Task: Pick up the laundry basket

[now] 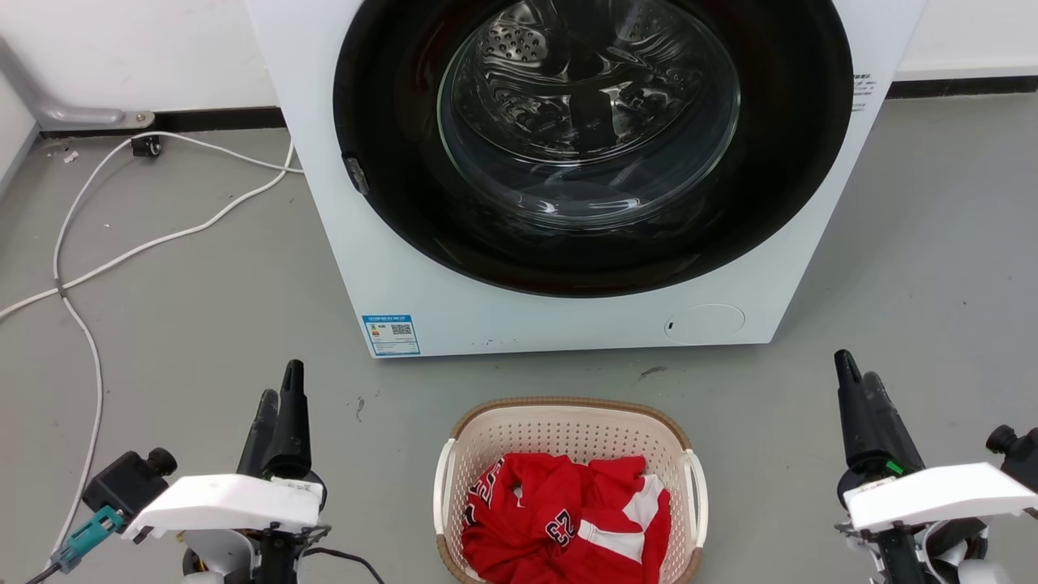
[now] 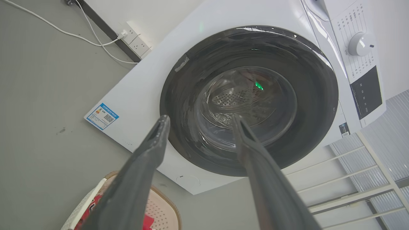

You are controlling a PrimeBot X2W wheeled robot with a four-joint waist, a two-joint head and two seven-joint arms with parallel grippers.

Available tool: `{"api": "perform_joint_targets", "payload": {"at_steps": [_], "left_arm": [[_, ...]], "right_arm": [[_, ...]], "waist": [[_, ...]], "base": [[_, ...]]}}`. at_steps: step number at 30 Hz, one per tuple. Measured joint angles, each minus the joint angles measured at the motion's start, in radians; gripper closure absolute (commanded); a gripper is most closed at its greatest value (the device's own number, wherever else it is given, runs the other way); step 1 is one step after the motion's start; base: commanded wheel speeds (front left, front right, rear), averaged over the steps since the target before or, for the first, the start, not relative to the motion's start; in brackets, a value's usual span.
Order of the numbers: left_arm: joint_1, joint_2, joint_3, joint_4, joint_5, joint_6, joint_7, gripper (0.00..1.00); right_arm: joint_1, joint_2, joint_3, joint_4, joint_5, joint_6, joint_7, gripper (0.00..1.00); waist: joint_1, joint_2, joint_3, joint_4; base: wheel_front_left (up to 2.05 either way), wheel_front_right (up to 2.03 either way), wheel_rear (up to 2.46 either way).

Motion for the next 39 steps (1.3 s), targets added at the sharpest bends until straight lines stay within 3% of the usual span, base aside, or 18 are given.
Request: {"api": "perform_joint_targets", "payload": {"at_steps": [18,39], "left_arm": [[0.016,0.001,-0.029,-0.026,0.261,0.021,-0.058,0.0],[0.036,0.001,-0.042,-0.03,0.524,0.013,-0.116,0.0]], "right_arm": [[0.018,0.0,0.018,-0.024,-0.291,0.0,-0.057,0.0],[0.035,0.0,0.019,-0.035,-0.591,0.0,-0.117,0.0]], "waist": [[0.0,0.0,0.004,0.004],[0.0,0.0,0.004,0.007]], "base": [[0.0,0.0,0.0],[0.0,0.0,0.0]]}}
